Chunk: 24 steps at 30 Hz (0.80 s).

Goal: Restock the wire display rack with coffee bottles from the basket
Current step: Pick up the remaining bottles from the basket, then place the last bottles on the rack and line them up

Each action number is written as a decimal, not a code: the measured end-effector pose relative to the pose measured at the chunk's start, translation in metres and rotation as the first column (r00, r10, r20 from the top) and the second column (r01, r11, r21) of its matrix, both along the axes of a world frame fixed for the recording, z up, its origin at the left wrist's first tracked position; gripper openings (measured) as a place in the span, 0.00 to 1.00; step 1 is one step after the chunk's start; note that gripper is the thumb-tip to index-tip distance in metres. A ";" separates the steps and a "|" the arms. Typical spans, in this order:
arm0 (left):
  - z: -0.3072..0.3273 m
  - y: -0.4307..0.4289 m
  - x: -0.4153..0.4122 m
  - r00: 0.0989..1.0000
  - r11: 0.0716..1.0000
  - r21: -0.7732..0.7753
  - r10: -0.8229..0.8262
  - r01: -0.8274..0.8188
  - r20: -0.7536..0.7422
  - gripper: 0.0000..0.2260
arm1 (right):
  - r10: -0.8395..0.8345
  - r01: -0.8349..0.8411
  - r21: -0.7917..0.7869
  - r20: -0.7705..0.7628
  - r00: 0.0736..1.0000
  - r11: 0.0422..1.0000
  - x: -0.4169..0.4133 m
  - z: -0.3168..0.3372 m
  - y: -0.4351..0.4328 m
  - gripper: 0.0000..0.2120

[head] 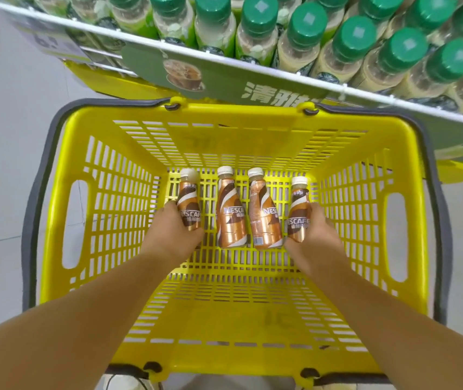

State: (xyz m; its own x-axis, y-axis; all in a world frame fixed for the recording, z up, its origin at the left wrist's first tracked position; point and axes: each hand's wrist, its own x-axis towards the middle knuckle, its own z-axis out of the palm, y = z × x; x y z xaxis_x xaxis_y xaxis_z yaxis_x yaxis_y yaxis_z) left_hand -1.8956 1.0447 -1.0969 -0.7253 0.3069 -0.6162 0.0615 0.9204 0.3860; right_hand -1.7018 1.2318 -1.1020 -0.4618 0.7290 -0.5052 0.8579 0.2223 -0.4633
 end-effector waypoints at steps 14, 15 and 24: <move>0.290 0.023 -0.022 0.994 0.894 0.436 -0.104 0.107 -0.032 0.21 | -0.005 -0.008 -0.036 -0.351 0.936 0.999 -0.030 0.298 -0.006 0.31; 0.323 0.025 -0.027 0.991 0.888 0.441 -0.116 0.131 -0.060 0.21 | -0.003 -0.007 -0.025 -0.372 0.928 1.000 -0.034 0.330 -0.006 0.31; 0.612 0.023 -0.062 0.941 0.819 0.493 -0.157 0.293 -0.299 0.19 | 0.084 0.009 0.174 -0.519 0.851 0.985 -0.072 0.605 -0.003 0.34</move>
State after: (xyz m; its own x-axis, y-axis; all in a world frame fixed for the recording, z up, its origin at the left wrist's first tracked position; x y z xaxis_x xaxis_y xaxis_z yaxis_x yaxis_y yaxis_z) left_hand -1.9573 1.0674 -0.4852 -0.6958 0.7053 -0.1358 0.3924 0.5316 0.7506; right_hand -1.7739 1.2286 -0.4969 -0.6518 0.7563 -0.0564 0.4886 0.3619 -0.7940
